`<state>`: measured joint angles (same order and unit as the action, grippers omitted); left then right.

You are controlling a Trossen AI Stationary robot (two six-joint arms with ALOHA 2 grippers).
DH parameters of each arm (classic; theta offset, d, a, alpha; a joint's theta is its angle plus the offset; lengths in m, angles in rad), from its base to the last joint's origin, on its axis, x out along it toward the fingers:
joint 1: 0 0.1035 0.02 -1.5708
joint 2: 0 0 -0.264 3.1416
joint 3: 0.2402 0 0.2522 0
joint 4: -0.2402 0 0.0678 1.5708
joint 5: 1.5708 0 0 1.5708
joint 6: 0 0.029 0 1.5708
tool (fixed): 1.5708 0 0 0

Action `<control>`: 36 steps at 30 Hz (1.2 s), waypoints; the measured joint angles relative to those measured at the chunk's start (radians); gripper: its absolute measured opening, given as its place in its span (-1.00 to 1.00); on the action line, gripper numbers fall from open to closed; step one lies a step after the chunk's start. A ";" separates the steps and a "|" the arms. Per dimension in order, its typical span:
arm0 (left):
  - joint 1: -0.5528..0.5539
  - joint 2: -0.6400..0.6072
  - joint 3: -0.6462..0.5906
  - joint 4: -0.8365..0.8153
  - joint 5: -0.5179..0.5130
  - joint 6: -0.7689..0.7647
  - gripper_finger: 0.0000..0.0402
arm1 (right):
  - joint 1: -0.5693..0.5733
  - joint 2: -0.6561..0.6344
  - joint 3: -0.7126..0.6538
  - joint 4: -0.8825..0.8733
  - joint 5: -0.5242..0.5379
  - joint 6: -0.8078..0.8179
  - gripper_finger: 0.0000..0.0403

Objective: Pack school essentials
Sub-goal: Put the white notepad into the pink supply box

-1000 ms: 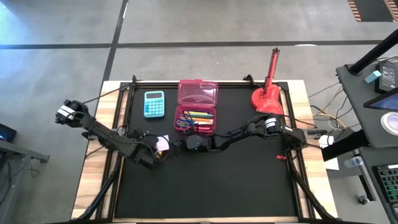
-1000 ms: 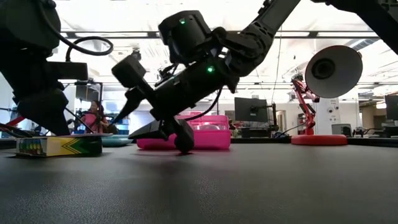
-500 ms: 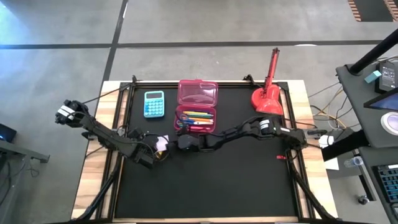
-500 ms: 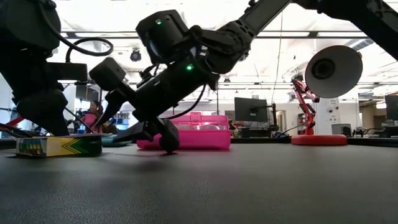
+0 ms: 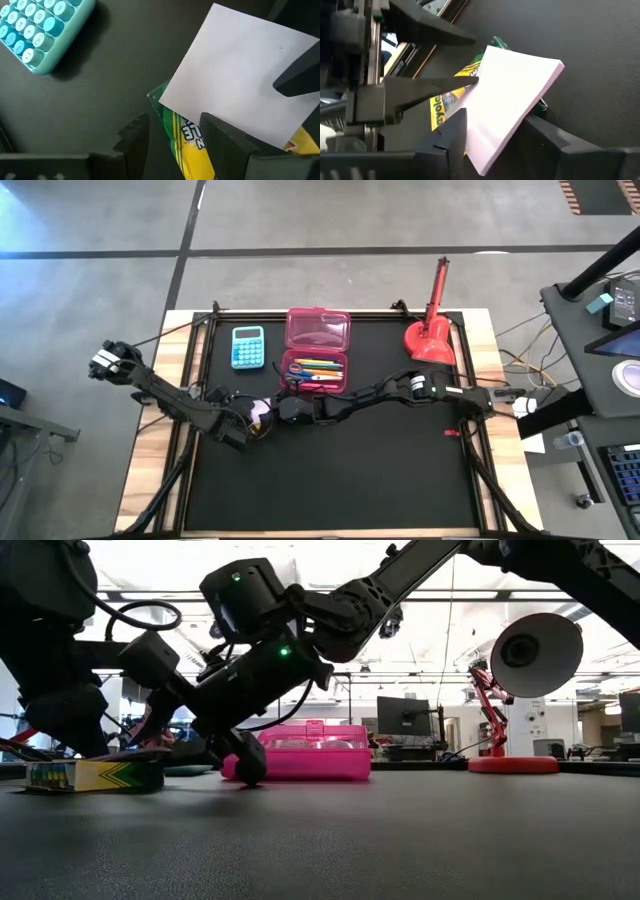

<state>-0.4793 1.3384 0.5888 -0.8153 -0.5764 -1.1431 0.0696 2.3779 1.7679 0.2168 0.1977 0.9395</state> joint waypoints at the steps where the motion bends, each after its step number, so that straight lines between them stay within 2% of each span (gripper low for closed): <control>1: 0.000 0.000 0.000 0.001 0.001 0.000 -0.18 | 0.000 0.000 0.000 -0.001 -0.003 -0.011 -0.27; 11: 0.000 0.000 0.008 0.011 0.014 -0.001 -0.18 | -0.005 0.001 -0.001 -0.006 -0.061 -0.171 -0.92; 16: -0.001 -0.025 0.026 0.027 0.023 0.000 -0.18 | -0.018 -0.006 -0.002 -0.009 -0.125 -0.237 -0.95; 20: -0.002 -0.068 0.040 0.026 0.026 -0.001 -0.18 | -0.029 -0.042 -0.003 -0.059 -0.131 -0.310 -0.96; 30: -0.004 -0.179 0.072 0.060 0.021 0.007 -0.18 | -0.073 -0.181 -0.004 -0.359 -0.153 -0.504 -0.96; 36: -0.011 -0.178 0.059 0.147 0.019 0.008 -0.18 | -0.080 -0.287 -0.004 -0.451 -0.153 -0.646 -0.96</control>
<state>-0.4900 1.1603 0.6477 -0.6684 -0.5570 -1.1352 -0.0106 2.0914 1.7640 -0.2342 0.0448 0.2938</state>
